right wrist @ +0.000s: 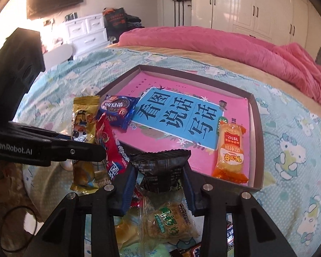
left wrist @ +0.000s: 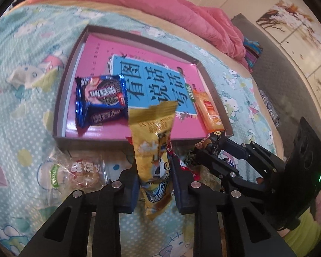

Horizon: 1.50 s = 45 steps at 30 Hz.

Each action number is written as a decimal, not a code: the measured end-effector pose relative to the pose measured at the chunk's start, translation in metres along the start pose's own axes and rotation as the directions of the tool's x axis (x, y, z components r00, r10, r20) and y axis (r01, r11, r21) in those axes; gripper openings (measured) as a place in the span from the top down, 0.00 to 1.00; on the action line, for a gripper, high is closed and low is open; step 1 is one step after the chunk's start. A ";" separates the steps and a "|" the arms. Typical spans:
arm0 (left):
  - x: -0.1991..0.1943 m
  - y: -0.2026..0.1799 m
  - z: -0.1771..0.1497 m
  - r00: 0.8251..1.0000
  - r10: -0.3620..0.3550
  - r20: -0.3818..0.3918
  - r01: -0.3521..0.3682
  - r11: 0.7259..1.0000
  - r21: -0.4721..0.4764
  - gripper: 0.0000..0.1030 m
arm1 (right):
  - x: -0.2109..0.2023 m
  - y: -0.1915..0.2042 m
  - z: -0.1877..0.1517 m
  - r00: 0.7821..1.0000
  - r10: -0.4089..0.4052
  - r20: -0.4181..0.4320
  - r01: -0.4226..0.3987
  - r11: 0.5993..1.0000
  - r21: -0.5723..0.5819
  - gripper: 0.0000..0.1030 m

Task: Organize snacks
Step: 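Grasp the yellow snack stick bag with the left tool while the right tool lifts the black packet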

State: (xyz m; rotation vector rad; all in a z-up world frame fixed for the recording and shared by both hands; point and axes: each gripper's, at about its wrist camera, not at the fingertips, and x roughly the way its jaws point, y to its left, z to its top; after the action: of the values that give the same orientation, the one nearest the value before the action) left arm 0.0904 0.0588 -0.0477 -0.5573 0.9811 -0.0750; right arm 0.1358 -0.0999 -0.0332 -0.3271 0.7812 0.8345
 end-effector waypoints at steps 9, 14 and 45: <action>-0.022 0.000 0.004 0.997 -0.023 0.071 0.022 1.000 0.021 0.77 | -0.012 -0.008 0.002 0.998 0.042 0.038 -0.044 0.998 0.052 0.61; -0.032 0.001 0.006 0.993 -0.035 0.110 0.032 0.999 0.028 0.77 | -0.017 -0.011 0.005 0.997 0.050 0.057 -0.054 0.996 0.065 0.61; -0.074 0.027 0.026 0.954 0.013 0.298 -0.006 1.000 -0.025 0.78 | -0.037 -0.053 0.012 0.990 0.008 0.139 -0.038 0.975 0.220 0.61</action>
State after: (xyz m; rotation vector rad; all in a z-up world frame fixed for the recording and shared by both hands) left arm 0.0646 0.1153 0.0073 -0.5667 0.6902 0.0296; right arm 0.1668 -0.1472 -0.0001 -0.0608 0.7425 0.7740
